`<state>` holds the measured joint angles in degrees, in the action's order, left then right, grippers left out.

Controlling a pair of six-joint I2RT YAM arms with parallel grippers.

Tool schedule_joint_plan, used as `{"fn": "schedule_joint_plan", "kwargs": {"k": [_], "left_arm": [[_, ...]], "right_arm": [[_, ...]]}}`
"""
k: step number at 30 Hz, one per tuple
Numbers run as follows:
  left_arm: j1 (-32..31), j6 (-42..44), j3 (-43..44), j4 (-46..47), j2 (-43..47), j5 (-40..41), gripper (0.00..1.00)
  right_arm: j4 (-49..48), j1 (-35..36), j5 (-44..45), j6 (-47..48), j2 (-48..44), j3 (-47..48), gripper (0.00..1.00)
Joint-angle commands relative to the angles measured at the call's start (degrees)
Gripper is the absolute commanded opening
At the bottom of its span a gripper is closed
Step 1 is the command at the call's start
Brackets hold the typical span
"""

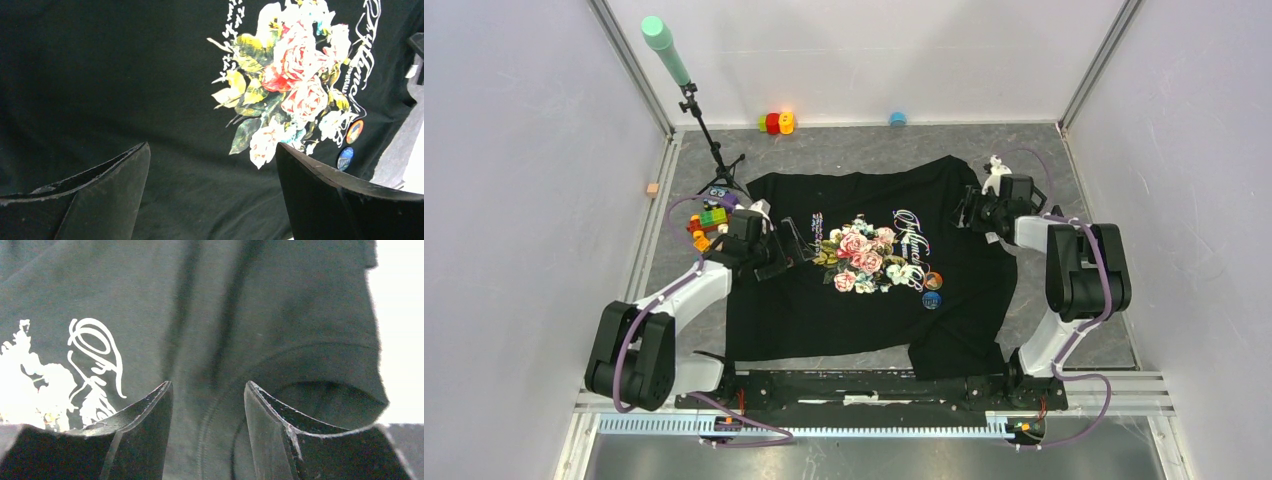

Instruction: Pin the brooch onto the clothing

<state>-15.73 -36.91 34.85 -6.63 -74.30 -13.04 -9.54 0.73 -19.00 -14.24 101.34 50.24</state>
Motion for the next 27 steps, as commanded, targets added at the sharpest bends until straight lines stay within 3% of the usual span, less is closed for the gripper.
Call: {"fn": "schedule_joint_plan", "kwargs": {"k": [1, 12, 17, 19, 20, 27], "left_arm": [[1.0, 4.4, 1.1, -2.0, 1.9, 1.5, 1.00], [2.1, 4.2, 0.9, -3.7, 6.0, 3.4, 1.00], [2.7, 4.4, 2.9, -6.1, 9.2, 5.8, 1.00], [2.8, 5.0, 4.5, -7.9, 10.9, 7.7, 1.00], [2.9, 5.6, 5.8, -9.0, 11.8, 8.7, 1.00], [2.9, 12.9, 19.7, -18.7, 16.0, 21.1, 1.00]], "right_arm": [[0.7, -4.0, 0.9, 0.6, 0.2, -2.4, 0.60], [3.6, -6.1, 3.7, 3.2, -1.1, -3.4, 0.62], [5.0, -6.0, 2.6, 4.8, -5.3, -1.0, 0.72], [6.5, -5.9, 2.6, 5.6, -7.9, 0.3, 0.94], [7.7, -5.9, 2.8, 5.9, -9.6, 1.1, 0.98], [12.9, -5.8, 8.2, 9.1, -23.3, 4.2, 0.98]]}}
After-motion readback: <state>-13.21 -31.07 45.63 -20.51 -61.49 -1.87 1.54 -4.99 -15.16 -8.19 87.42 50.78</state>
